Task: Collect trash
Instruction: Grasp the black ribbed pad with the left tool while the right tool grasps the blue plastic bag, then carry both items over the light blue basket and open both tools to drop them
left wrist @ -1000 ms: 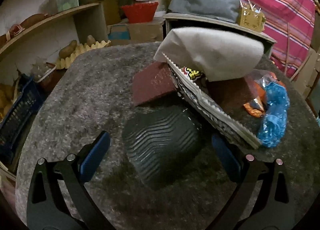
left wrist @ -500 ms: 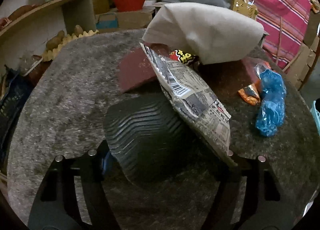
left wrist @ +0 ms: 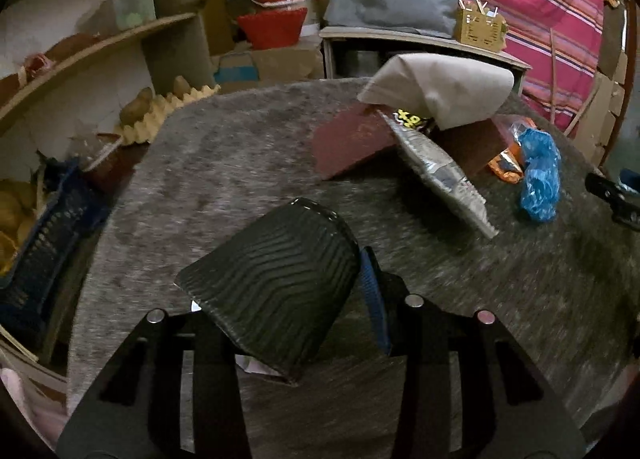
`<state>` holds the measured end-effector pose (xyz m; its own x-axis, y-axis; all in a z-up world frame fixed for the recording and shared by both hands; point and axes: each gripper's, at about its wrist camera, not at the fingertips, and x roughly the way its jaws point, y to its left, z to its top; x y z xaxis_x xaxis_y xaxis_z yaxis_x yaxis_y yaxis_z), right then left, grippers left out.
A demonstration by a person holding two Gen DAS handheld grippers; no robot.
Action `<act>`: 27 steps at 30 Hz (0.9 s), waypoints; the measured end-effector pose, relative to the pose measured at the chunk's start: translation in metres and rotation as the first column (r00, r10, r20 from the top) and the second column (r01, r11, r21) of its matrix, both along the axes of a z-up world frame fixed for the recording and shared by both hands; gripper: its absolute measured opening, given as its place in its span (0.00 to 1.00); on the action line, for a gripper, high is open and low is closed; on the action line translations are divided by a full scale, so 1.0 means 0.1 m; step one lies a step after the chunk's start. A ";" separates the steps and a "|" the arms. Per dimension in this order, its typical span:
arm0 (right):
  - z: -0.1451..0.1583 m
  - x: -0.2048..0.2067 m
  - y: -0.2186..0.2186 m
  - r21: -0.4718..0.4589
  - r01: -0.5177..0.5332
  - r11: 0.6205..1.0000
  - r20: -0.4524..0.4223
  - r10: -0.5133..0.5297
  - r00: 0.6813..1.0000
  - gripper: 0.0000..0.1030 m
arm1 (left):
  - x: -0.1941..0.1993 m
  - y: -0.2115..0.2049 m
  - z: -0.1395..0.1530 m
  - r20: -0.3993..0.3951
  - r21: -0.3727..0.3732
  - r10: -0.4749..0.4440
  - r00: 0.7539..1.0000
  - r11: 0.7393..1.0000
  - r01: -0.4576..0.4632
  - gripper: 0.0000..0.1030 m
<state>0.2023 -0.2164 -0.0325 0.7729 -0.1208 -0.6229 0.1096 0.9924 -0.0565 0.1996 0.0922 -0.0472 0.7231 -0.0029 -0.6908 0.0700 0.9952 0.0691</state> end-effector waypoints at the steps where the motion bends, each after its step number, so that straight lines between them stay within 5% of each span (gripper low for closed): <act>1: 0.00 0.01 0.05 0.005 -0.010 1.000 0.002 0.010 1.000 0.96 | -0.02 0.03 0.01 0.007 0.002 -0.002 1.000 1.000 0.002 0.38; 14: -0.22 0.45 0.43 -0.005 -0.102 0.995 -0.086 0.101 0.991 0.95 | 0.01 0.20 0.17 0.053 -0.049 0.020 0.998 0.999 -0.017 0.38; 15: -0.26 0.49 0.45 0.005 -0.118 0.993 -0.107 0.118 0.987 0.88 | 0.02 0.19 0.20 0.061 -0.050 0.018 0.998 0.999 -0.015 0.38; 18: -0.34 0.54 0.46 0.064 -0.185 0.981 -0.154 0.193 0.969 0.44 | 0.05 0.14 0.23 0.068 -0.052 0.014 0.998 0.999 -0.011 0.38; 21: -0.33 0.50 0.45 0.093 -0.215 0.972 -0.141 0.226 0.964 0.21 | 0.06 0.06 0.27 0.076 -0.056 0.009 0.997 0.998 -0.005 0.38; 27: -0.07 0.25 0.21 0.102 -0.209 0.972 -0.064 0.216 0.974 0.17 | 0.04 -0.15 0.38 0.108 -0.062 -0.012 0.994 0.998 0.019 0.38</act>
<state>0.2274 -0.1959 -0.0391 0.7261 0.1034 -0.6798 -0.1058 0.9937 0.0382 0.2040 0.0768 -0.0095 0.7929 -0.0559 -0.6068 0.0810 0.9966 0.0141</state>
